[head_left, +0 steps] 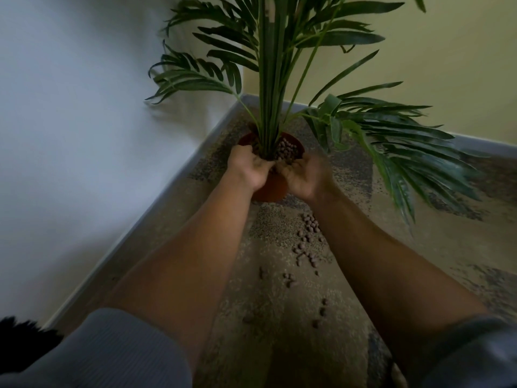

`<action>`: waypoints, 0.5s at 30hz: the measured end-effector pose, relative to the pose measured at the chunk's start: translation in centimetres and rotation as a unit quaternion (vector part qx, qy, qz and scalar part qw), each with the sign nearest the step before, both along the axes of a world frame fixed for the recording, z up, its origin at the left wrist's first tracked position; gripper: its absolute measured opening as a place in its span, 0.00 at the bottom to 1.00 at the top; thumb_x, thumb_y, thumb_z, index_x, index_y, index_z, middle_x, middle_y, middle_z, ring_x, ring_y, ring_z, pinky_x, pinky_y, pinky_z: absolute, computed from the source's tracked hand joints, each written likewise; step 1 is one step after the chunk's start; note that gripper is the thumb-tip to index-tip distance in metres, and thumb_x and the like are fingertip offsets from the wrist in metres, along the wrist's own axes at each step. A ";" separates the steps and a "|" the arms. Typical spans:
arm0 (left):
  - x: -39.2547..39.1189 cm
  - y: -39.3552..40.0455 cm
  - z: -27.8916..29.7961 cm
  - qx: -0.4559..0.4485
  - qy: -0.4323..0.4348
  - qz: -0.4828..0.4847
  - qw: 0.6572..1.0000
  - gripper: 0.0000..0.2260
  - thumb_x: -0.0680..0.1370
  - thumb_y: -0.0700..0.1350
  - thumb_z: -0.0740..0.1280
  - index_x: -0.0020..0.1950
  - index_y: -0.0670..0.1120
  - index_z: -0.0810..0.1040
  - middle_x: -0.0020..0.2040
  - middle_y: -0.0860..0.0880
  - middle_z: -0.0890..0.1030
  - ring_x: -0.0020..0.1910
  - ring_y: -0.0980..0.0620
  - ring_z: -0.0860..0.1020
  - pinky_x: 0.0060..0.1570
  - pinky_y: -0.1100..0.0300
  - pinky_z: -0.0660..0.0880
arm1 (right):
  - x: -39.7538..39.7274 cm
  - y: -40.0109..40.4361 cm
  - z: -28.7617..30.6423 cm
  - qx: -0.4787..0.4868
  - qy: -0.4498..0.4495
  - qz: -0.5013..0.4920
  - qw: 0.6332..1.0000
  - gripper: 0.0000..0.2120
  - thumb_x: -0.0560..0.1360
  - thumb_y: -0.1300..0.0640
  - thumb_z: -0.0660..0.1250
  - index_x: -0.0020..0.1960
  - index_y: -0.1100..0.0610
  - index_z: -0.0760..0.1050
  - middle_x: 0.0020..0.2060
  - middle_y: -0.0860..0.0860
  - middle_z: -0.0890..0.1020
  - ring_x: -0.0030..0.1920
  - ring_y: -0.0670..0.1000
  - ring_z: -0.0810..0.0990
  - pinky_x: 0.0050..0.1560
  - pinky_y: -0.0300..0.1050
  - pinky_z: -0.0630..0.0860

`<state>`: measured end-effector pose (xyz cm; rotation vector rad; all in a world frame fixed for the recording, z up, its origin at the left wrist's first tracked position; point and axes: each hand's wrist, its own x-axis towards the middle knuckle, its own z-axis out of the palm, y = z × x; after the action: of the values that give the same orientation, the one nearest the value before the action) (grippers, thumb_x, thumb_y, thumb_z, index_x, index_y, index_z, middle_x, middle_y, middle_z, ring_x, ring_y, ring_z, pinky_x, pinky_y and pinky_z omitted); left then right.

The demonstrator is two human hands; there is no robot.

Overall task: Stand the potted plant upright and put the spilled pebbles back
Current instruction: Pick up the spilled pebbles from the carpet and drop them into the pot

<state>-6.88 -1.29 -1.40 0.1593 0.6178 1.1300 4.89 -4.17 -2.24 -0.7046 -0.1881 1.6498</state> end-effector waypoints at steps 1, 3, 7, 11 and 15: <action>-0.1 -0.2 -0.1 -0.003 0.002 0.000 1.000 0.22 0.85 0.42 0.49 0.75 0.31 0.58 0.72 0.32 0.65 0.74 0.36 0.62 0.71 0.44 0.61 | 0.2 0.0 -0.2 -0.003 -0.001 0.003 1.000 0.23 0.84 0.56 0.48 0.73 0.69 0.62 0.69 0.66 0.70 0.69 0.63 0.71 0.71 0.58 0.68; -0.2 -0.4 -0.6 -0.021 0.009 0.009 1.000 0.22 0.85 0.42 0.51 0.77 0.32 0.55 0.74 0.33 0.61 0.75 0.37 0.59 0.72 0.46 0.60 | 0.4 -0.1 -0.5 -0.016 -0.009 -0.002 1.000 0.23 0.84 0.55 0.49 0.73 0.69 0.61 0.70 0.66 0.69 0.70 0.63 0.70 0.72 0.57 0.66; -0.4 -0.9 -2.3 -0.042 0.023 0.032 0.998 0.21 0.85 0.43 0.52 0.76 0.35 0.60 0.74 0.35 0.66 0.73 0.40 0.66 0.72 0.50 0.64 | 0.7 -0.2 -1.3 -0.046 -0.028 -0.025 0.998 0.25 0.83 0.59 0.48 0.77 0.68 0.51 0.75 0.65 0.61 0.74 0.61 0.64 0.74 0.56 0.63; -1.1 -2.5 -4.4 -0.043 0.059 0.017 0.997 0.16 0.83 0.45 0.58 0.66 0.38 0.74 0.60 0.40 0.80 0.57 0.47 0.81 0.52 0.58 0.80 | 1.1 -0.5 -1.7 -0.044 -0.036 -0.023 0.998 0.25 0.82 0.61 0.47 0.76 0.69 0.49 0.74 0.66 0.61 0.74 0.61 0.63 0.73 0.53 0.64; -1.5 -4.3 -6.6 -0.053 0.195 -0.056 0.978 0.13 0.82 0.47 0.60 0.63 0.44 0.77 0.57 0.47 0.81 0.50 0.53 0.81 0.43 0.63 0.78 | 1.1 -1.6 -2.4 -0.056 -0.086 0.020 0.995 0.19 0.82 0.64 0.51 0.71 0.71 0.62 0.67 0.66 0.72 0.66 0.61 0.74 0.65 0.50 0.74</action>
<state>-8.36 -5.56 -8.01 0.3240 1.0030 0.9602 6.02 -5.73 -4.66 -0.9339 -0.2350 1.6465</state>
